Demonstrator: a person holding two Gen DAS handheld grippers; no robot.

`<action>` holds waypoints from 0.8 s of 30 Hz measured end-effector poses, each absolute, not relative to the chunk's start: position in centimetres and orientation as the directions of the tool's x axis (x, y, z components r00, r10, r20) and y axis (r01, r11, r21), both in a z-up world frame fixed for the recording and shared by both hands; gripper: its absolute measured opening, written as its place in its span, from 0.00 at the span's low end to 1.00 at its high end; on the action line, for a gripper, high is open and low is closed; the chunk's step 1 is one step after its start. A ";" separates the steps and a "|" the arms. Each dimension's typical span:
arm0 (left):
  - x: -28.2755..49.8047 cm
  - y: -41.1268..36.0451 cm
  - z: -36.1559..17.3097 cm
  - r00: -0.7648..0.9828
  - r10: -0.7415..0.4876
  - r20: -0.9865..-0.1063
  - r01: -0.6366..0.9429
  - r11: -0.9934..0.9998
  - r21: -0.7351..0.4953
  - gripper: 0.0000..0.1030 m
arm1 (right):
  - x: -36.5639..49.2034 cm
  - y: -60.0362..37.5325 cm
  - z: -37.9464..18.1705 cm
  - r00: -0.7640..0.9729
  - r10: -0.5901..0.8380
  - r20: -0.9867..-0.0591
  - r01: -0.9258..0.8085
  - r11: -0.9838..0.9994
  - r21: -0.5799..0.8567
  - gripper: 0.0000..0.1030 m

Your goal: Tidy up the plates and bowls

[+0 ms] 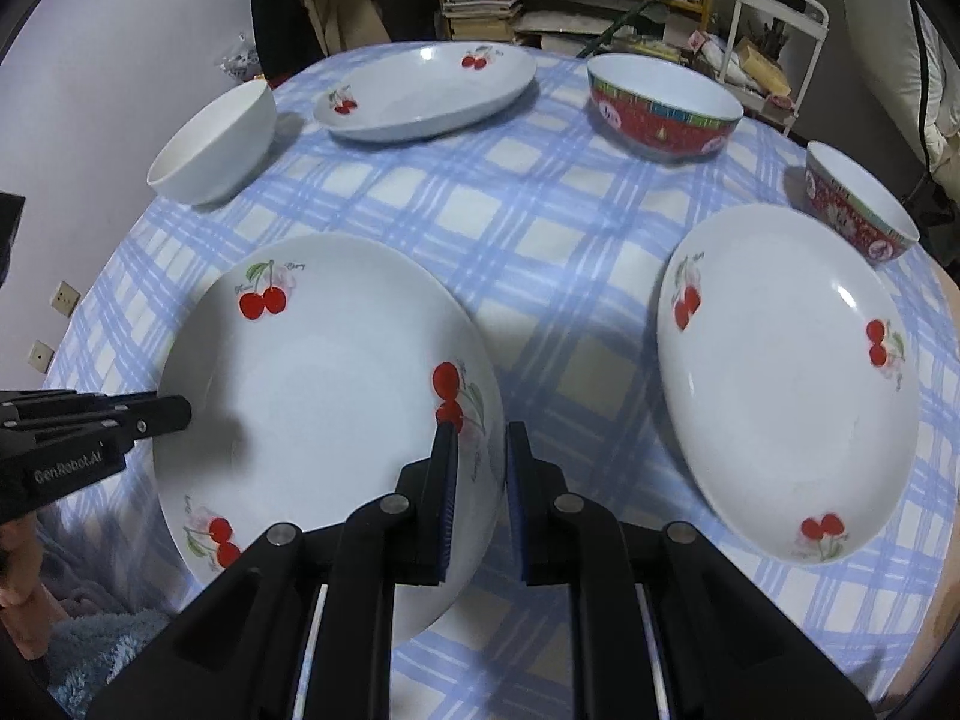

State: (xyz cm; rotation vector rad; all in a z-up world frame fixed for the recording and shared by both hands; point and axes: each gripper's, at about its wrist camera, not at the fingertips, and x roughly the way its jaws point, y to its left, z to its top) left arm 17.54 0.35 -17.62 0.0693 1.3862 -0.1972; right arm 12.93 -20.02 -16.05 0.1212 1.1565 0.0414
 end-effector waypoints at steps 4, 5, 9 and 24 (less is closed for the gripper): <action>17.6 0.5 -17.6 0.169 -0.111 -0.979 0.168 0.982 -0.083 0.13 | 13.0 -19.9 -16.5 0.395 0.089 -0.915 0.029 0.994 0.109 0.16; 17.6 0.5 -17.6 0.169 -0.112 -0.979 0.166 0.983 -0.084 0.13 | 13.0 -19.9 -16.6 0.393 0.088 -0.915 0.030 0.994 0.109 0.16; 17.6 0.4 -17.5 0.173 -0.107 -0.979 0.169 0.983 -0.078 0.13 | 13.1 -20.0 -16.9 0.390 0.091 -0.916 0.036 0.993 0.114 0.16; 16.6 -0.5 -16.7 0.231 -0.063 -0.971 0.188 0.982 -0.018 0.13 | 13.1 -20.5 -16.7 0.390 0.112 -0.914 0.064 0.987 0.148 0.16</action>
